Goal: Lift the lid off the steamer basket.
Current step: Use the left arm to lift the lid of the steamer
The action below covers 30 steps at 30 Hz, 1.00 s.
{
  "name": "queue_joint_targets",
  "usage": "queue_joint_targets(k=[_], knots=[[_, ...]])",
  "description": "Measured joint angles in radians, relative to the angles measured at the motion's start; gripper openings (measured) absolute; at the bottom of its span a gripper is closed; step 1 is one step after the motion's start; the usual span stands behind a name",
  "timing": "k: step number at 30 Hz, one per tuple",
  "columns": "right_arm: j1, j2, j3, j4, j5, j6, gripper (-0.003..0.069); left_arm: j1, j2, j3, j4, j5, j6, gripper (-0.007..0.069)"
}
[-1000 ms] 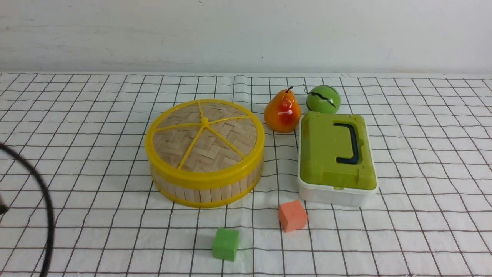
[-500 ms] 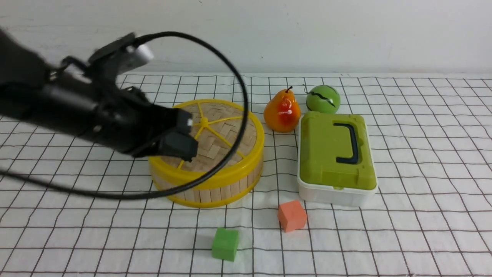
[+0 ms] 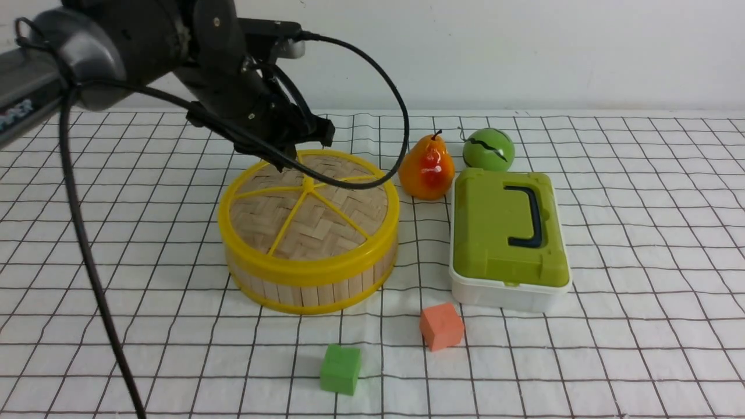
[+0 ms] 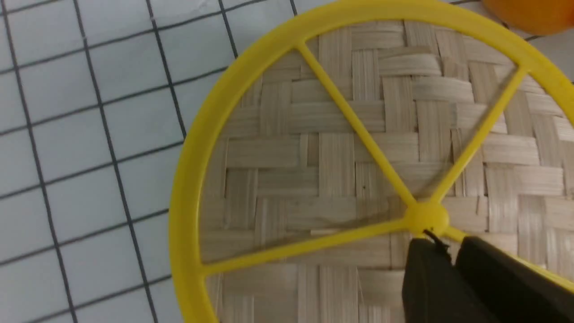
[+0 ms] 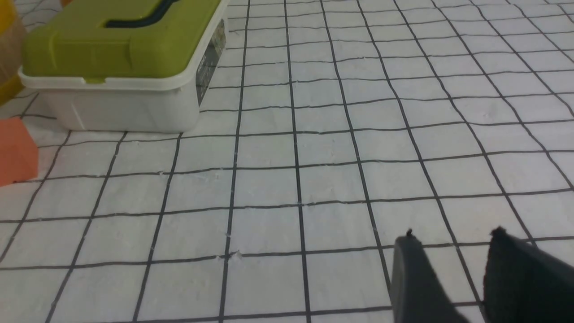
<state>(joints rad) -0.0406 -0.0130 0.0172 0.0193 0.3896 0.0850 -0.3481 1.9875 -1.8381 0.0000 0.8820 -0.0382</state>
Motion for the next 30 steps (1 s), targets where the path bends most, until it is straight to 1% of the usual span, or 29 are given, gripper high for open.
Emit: queue_joint_targets(k=[1,2,5,6,8,10,15,19,21,30], knots=[[0.0,0.0,0.0,0.0,0.0,0.0,0.0239,-0.001,0.004,-0.004,0.0,0.0,0.003,0.0101],[0.0,0.0,0.0,0.0,0.0,0.0,0.0239,-0.008,0.033,-0.03,0.007,0.003,0.019,0.0146],[0.0,0.0,0.0,0.0,0.0,0.0,0.0239,-0.017,0.069,-0.059,0.017,0.001,0.027,0.0221],[0.0,0.0,0.0,0.0,0.0,0.0,0.0239,-0.021,0.082,-0.065,0.02,-0.001,0.03,0.0257],[0.0,0.0,0.0,0.0,0.0,0.0,0.0239,-0.022,0.091,-0.068,0.026,0.0,0.03,0.0286],[0.0,0.0,0.0,0.0,0.0,0.0,0.0239,-0.022,0.099,-0.068,0.035,0.006,0.022,0.0293],[0.0,0.0,0.0,0.0,0.0,0.0,0.0239,-0.022,0.11,-0.069,0.039,0.016,0.016,0.0265],[0.0,0.0,0.0,0.0,0.0,0.0,0.0239,-0.023,0.123,-0.07,0.036,0.015,0.017,0.0179],[0.0,0.0,0.0,0.0,0.0,0.0,0.0239,-0.028,0.123,-0.07,0.035,0.015,0.018,0.0106],[0.0,0.0,0.0,0.0,0.0,0.0,0.0239,-0.039,0.087,-0.101,0.02,0.027,0.018,0.0104]])
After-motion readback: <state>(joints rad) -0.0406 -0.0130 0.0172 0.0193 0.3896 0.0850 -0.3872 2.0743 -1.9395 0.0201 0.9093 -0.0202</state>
